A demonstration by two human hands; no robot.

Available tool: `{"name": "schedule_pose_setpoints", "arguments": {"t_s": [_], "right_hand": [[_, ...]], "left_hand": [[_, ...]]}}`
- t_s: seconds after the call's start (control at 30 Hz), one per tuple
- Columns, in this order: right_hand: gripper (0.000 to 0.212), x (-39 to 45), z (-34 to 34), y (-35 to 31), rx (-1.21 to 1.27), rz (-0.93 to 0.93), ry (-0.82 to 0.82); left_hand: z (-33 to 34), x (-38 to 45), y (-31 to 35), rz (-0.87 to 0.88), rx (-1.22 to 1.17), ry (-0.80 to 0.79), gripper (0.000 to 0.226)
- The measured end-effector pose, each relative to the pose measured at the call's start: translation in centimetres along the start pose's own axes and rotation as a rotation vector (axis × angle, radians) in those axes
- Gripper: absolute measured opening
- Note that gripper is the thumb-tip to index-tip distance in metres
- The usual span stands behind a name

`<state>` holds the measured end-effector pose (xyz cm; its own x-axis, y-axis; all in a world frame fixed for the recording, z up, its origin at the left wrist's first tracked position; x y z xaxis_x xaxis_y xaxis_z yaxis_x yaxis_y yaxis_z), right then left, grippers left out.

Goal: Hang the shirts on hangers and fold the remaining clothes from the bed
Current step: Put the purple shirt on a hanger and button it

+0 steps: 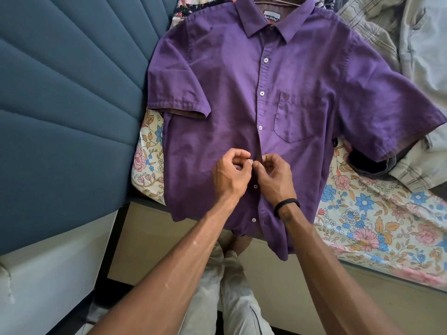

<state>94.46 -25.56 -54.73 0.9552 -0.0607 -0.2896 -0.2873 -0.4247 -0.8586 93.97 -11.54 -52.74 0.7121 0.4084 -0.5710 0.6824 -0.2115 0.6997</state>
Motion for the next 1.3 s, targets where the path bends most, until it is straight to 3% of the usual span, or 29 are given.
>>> {"name": "schedule_pose_setpoints", "arguments": {"t_s": [0.17, 0.47, 0.67, 0.8, 1.0, 1.17, 1.3], "right_hand": [[0.005, 0.1, 0.3, 0.3, 0.079, 0.028, -0.016], [0.013, -0.7, 0.6, 0.4, 0.294, 0.123, 0.013], [0.006, -0.9, 0.7, 0.3, 0.467, 0.273, 0.075], [0.006, -0.4, 0.6, -0.4, 0.434, 0.244, 0.052], [0.007, 0.1, 0.3, -0.6, 0.343, 0.152, 0.004], [0.009, 0.5, 0.9, 0.3, 0.653, 0.361, -0.128], [0.012, 0.2, 1.2, 0.2, 0.974, 0.611, -0.206]], "left_hand": [[0.0, 0.4, 0.0, 0.008, -0.014, -0.050, 0.024], [0.1, 1.0, -0.4, 0.010, -0.002, -0.021, 0.024], [0.2, 0.8, -0.5, -0.008, -0.023, -0.067, 0.021], [0.0, 1.4, -0.7, -0.022, -0.007, -0.069, 0.010], [0.2, 2.2, -1.2, -0.061, -0.097, -0.099, 0.013], [0.4, 2.8, -1.5, -0.055, -0.124, -0.137, 0.017], [0.2, 2.5, -0.3, 0.074, -0.038, -0.135, 0.023]]}}
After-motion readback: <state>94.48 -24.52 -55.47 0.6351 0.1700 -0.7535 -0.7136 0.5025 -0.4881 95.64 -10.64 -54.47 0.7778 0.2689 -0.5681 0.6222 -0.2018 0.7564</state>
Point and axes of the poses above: each hand's wrist, its own x-axis towards the middle knuckle, its own z-axis out of the palm, y = z × x, the point moved 4 cm from there along x, towards the middle knuckle, and after that the axes turned 11 degrees about -z, right-handed, at the moved point
